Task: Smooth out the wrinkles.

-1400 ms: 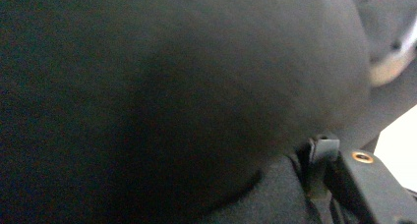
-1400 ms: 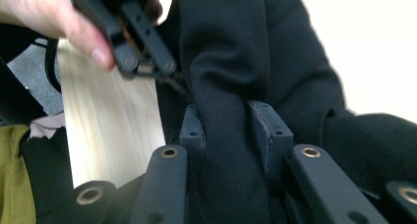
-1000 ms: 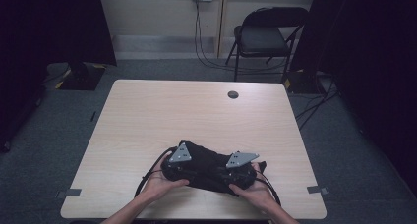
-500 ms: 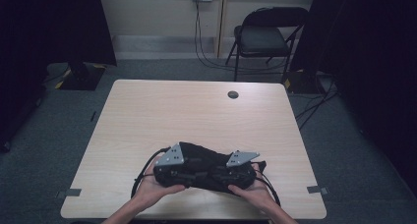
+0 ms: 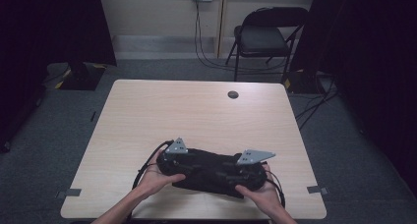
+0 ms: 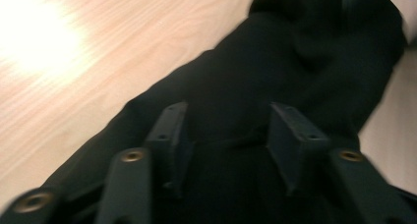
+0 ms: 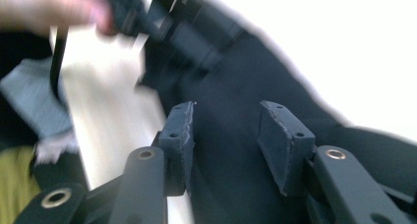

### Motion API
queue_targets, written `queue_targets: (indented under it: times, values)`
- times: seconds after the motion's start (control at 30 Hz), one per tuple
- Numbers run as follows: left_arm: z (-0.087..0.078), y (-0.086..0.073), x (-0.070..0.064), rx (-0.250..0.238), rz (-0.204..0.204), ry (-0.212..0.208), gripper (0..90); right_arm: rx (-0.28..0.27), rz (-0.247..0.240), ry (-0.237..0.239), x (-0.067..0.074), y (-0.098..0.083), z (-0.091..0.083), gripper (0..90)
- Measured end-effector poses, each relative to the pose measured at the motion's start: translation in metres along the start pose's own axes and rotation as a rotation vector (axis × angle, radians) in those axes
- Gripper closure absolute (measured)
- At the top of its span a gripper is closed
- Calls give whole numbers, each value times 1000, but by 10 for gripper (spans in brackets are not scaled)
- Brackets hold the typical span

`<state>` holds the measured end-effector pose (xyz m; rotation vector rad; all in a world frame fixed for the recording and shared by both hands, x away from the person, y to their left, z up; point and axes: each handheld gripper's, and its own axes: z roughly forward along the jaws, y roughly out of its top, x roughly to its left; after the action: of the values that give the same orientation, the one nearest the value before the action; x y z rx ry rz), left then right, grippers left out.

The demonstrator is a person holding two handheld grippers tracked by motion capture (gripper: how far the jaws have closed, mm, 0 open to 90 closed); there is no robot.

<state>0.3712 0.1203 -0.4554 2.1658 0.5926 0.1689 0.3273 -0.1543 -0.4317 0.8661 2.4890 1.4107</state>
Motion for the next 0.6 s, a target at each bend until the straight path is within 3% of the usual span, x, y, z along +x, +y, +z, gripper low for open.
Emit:
queue_targets:
  times: [0.03, 0.13, 0.2, 0.23, 0.37, 0.6]
  values:
    - [0, -2, -2, 6, 16, 1, 456, -23, 5, -11, -2, 4, -4, 564]
    - [2, -3, -7, 18, 36, 6, 410, -72, 20, -107, -18, 23, -10, 575]
    - [5, -4, -10, 22, 59, 14, 394, -35, -27, -152, -26, 30, -2, 597]
    - [5, -5, -10, 29, 68, 18, 394, -6, -18, -150, -32, 29, 4, 608]
    - [5, -9, -10, 12, 39, 12, 389, 93, 22, -120, -39, 11, 20, 611]
    - [0, -6, -9, 0, 28, 5, 376, 94, 16, -155, -18, -27, -8, 389]
